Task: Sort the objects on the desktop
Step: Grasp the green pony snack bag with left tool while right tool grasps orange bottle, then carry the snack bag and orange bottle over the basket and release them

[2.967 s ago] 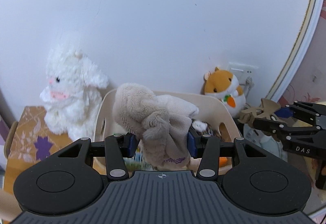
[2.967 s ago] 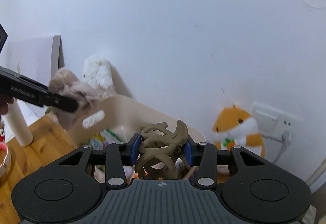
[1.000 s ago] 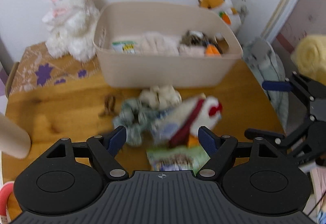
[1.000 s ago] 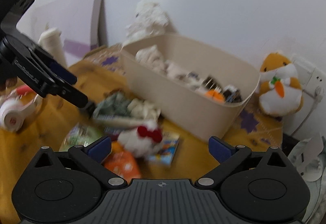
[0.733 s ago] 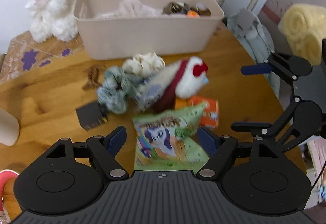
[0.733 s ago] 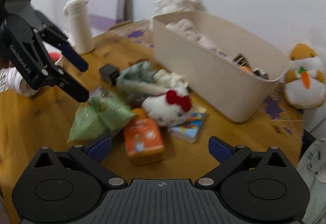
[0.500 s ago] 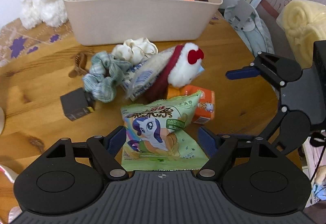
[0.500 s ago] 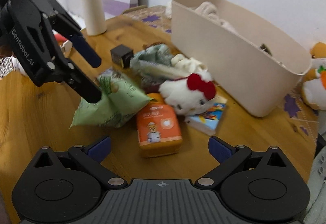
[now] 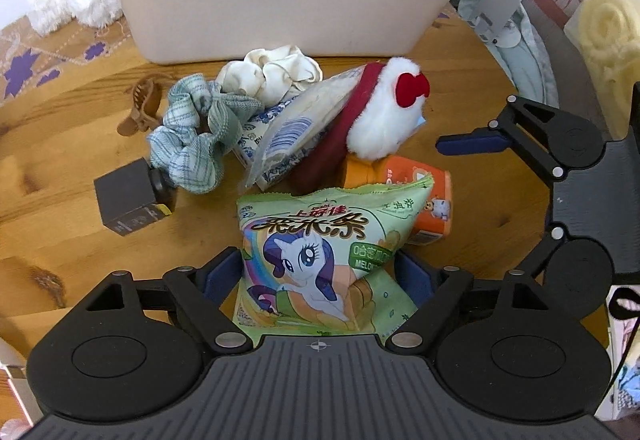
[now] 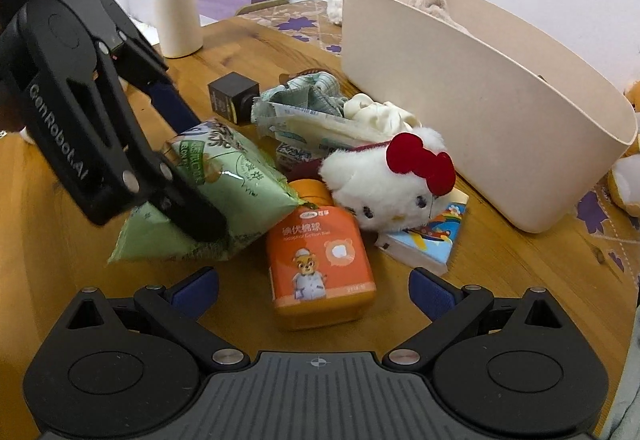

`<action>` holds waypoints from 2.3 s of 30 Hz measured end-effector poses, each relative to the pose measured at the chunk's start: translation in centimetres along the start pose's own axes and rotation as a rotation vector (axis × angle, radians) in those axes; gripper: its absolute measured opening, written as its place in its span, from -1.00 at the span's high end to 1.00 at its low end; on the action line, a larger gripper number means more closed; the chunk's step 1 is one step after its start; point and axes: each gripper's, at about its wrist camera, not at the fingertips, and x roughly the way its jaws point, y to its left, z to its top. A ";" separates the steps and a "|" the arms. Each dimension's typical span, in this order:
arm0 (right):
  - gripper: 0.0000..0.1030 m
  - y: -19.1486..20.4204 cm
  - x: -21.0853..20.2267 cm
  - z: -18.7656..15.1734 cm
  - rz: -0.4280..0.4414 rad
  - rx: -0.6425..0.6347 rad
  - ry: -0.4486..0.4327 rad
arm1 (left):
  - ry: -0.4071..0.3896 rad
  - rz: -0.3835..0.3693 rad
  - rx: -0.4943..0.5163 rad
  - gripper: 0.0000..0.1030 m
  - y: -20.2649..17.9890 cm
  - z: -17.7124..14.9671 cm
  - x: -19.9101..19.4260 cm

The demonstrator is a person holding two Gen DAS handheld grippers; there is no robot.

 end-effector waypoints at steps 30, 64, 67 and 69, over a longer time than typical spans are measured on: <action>0.03 1.1 -0.4 -0.1 0.054 0.009 -0.006 | -0.115 -0.030 -0.075 -0.30 2.0 -2.5 -3.2; 0.03 -10.7 -10.0 5.8 -0.186 0.141 -0.238 | -0.422 -0.010 -0.050 -0.30 4.6 8.1 -11.6; 0.03 -11.5 -10.1 6.8 -0.206 0.150 -0.265 | -0.444 -0.006 -0.027 -0.30 4.3 10.0 -11.7; 0.03 -12.2 -10.0 7.4 -0.214 0.169 -0.286 | -0.460 0.002 -0.015 -0.30 4.2 11.1 -11.6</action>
